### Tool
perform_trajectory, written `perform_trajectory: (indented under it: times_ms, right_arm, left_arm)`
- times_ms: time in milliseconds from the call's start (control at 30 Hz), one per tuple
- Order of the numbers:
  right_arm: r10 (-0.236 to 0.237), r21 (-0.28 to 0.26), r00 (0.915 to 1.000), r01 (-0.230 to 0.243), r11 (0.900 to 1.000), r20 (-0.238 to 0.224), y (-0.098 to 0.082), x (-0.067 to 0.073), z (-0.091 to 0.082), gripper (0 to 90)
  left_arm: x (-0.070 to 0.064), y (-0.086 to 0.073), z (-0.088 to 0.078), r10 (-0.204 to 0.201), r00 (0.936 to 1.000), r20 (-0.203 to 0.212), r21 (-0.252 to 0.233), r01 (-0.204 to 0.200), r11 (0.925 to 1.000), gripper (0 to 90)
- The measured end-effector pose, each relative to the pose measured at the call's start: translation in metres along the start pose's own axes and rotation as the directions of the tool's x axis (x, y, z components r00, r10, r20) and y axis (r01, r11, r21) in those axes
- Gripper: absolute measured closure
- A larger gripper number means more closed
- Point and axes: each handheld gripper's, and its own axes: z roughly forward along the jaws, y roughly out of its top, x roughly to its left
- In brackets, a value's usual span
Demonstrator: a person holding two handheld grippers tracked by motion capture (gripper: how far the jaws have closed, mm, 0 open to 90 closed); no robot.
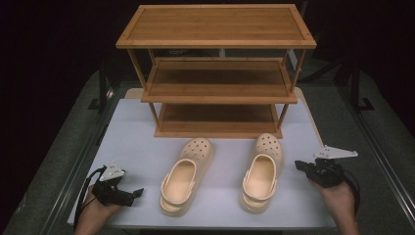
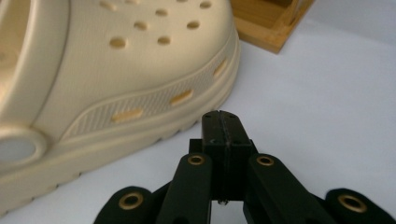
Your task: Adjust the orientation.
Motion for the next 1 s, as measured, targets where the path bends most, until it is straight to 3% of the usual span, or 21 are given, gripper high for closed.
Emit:
perform_trajectory:
  times_ms: [167, 467, 700, 1000]
  right_arm:
    - [-0.006, 0.004, 0.9988, 0.006, 1.000, -0.048, 0.013, -0.011, 0.012, 89.8]
    - [-0.002, 0.015, 0.9968, 0.003, 1.000, -0.080, 0.033, -0.030, 0.039, 89.8]
    - [-0.021, 0.069, 0.9953, 0.027, 0.997, -0.094, 0.030, -0.030, 0.052, 89.7]
    - [-0.025, 0.065, 0.9918, 0.034, 0.997, -0.126, 0.031, -0.028, 0.058, 89.8]
  left_arm:
    - [0.000, 0.000, 0.000, 0.000, 1.0000, 0.001, 0.000, 0.000, 1.0000, 0.0]
    - [0.000, 0.000, 0.000, -0.005, 1.0000, 0.003, -0.002, 0.005, 1.0000, 0.0]
    - [0.001, 0.000, 0.000, -0.008, 0.9999, 0.008, 0.000, 0.008, 1.0000, 0.0]
    - [0.001, 0.000, 0.001, -0.008, 0.9999, 0.009, -0.001, 0.008, 1.0000, 0.0]
